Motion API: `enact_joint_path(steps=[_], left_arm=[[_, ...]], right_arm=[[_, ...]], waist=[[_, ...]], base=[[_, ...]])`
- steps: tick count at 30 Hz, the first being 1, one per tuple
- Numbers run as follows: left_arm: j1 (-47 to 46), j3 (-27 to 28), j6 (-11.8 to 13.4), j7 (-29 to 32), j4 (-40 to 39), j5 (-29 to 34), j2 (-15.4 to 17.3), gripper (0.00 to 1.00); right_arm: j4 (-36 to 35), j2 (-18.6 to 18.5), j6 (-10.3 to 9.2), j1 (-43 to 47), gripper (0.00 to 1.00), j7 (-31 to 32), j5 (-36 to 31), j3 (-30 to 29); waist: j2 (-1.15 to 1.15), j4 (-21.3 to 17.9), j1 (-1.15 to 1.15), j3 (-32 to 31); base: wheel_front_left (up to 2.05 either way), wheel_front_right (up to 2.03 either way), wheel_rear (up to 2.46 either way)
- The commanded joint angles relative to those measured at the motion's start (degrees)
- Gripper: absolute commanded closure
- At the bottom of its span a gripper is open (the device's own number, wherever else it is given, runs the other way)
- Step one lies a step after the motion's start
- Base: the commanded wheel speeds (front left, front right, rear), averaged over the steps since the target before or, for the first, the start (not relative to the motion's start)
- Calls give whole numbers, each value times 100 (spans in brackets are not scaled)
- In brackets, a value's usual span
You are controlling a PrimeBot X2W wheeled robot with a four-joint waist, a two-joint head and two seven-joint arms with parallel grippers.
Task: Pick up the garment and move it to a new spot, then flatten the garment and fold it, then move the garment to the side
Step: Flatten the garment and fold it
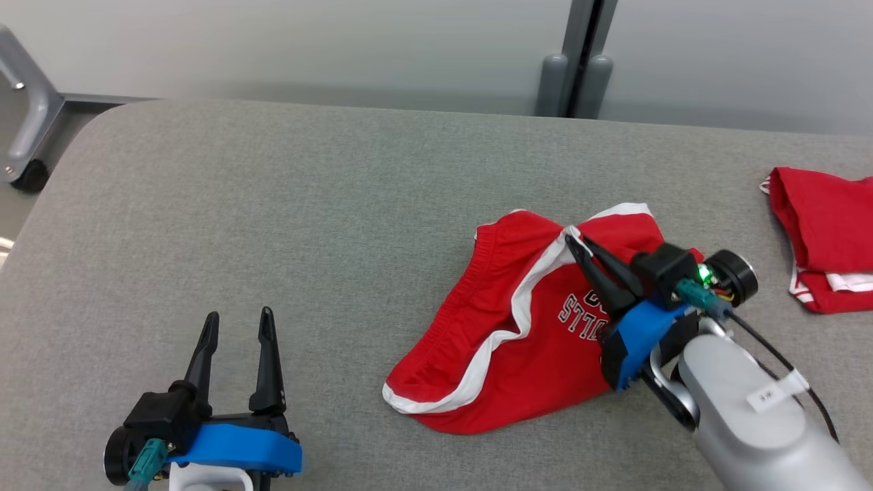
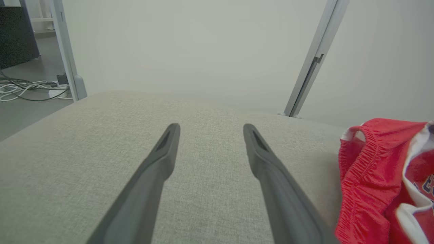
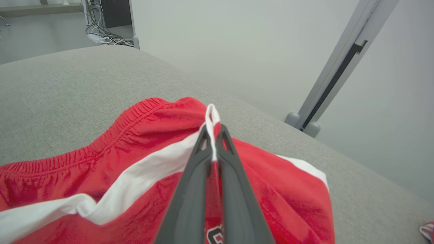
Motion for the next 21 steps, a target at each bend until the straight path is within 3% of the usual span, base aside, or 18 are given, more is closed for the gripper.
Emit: enact_joint_path(steps=[1,10,18,19,20,21], left_arm=[[18,9,-23,-12,-20,0,-4,0],[35,8,-55,-13,-11,80,-3,0],[139,39,-90,-12,23,134,-3,0],[167,42,-97,-12,31,135,-3,0],[190,35,-100,-12,37,133,-4,0],[205,30,-102,-12,37,129,-3,0]], right_arm=[[-133,-57,1,228,100,-25,-47,-39],[-2101,-214,1,2287,100,-28,-384,-707],[-2566,-151,1,3522,99,-28,-531,-1121],[-2586,-122,1,3615,85,-29,-519,-1143],[-2644,-91,1,3673,27,-29,-501,-1182],[-2691,-72,1,3736,0,-29,-484,-1231]], waist=[[1,-114,0,-86],[1,-384,0,-110],[1,-503,0,-250],[1,-518,0,-275],[1,-529,0,-294],[1,-540,0,-312]], base=[[0,0,0],[0,0,0],[0,0,0],[0,0,0],[0,0,0],[0,0,0]])
